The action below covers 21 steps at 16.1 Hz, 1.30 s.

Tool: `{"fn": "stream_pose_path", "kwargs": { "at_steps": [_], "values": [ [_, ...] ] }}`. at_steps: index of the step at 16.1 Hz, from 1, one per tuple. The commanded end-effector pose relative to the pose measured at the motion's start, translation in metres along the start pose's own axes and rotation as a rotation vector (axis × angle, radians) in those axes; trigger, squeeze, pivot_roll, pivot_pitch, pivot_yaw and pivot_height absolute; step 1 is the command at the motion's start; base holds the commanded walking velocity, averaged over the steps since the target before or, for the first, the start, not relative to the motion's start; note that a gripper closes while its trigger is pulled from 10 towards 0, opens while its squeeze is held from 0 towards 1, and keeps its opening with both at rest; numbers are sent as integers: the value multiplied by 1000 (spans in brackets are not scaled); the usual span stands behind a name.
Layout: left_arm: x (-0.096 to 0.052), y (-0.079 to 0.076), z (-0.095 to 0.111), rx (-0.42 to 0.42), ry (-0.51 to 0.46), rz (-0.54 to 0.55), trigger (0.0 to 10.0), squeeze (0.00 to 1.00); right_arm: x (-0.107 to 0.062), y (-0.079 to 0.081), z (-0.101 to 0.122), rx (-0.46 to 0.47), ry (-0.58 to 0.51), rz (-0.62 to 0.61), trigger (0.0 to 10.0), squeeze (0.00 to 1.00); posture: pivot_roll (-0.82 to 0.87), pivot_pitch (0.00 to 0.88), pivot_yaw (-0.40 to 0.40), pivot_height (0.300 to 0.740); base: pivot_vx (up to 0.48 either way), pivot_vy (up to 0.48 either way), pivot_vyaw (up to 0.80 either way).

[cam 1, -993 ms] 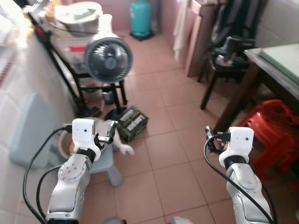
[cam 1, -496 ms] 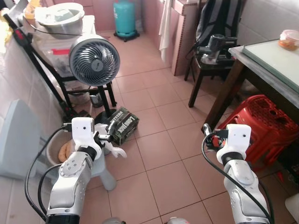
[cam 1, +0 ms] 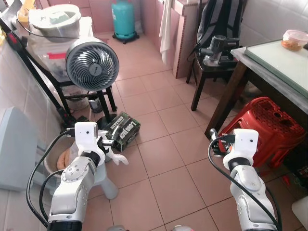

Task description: Setting the table

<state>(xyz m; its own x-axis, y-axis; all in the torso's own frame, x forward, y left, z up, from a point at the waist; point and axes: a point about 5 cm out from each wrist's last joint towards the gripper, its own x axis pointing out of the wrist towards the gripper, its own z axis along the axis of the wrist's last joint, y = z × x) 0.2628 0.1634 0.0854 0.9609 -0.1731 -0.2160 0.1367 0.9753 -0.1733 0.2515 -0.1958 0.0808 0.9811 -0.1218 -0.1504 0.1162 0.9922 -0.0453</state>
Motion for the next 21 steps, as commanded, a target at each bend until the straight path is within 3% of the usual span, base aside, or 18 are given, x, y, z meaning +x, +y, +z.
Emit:
{"fn": "stream_pose_path", "kwargs": {
  "at_steps": [1,9,14,21],
  "values": [
    [0,1,6,12,-10,2,10000,0,2,-1,1,7,-6,-5,10000,0,-18,0,27,740,-285,0,-744],
    [2,3,7,28,-15,9,10000,0,4,-1,1,12,-9,-10,10000,0,-19,0,33,740,-276,0,-63],
    [3,3,8,41,-13,12,10000,0,6,-1,1,13,-8,-14,10000,0,-18,0,31,740,0,0,-274],
    [1,5,10,84,-44,22,10000,0,6,-3,1,-1,-7,-18,10000,0,-22,0,30,740,0,0,-800]
  ]
}}
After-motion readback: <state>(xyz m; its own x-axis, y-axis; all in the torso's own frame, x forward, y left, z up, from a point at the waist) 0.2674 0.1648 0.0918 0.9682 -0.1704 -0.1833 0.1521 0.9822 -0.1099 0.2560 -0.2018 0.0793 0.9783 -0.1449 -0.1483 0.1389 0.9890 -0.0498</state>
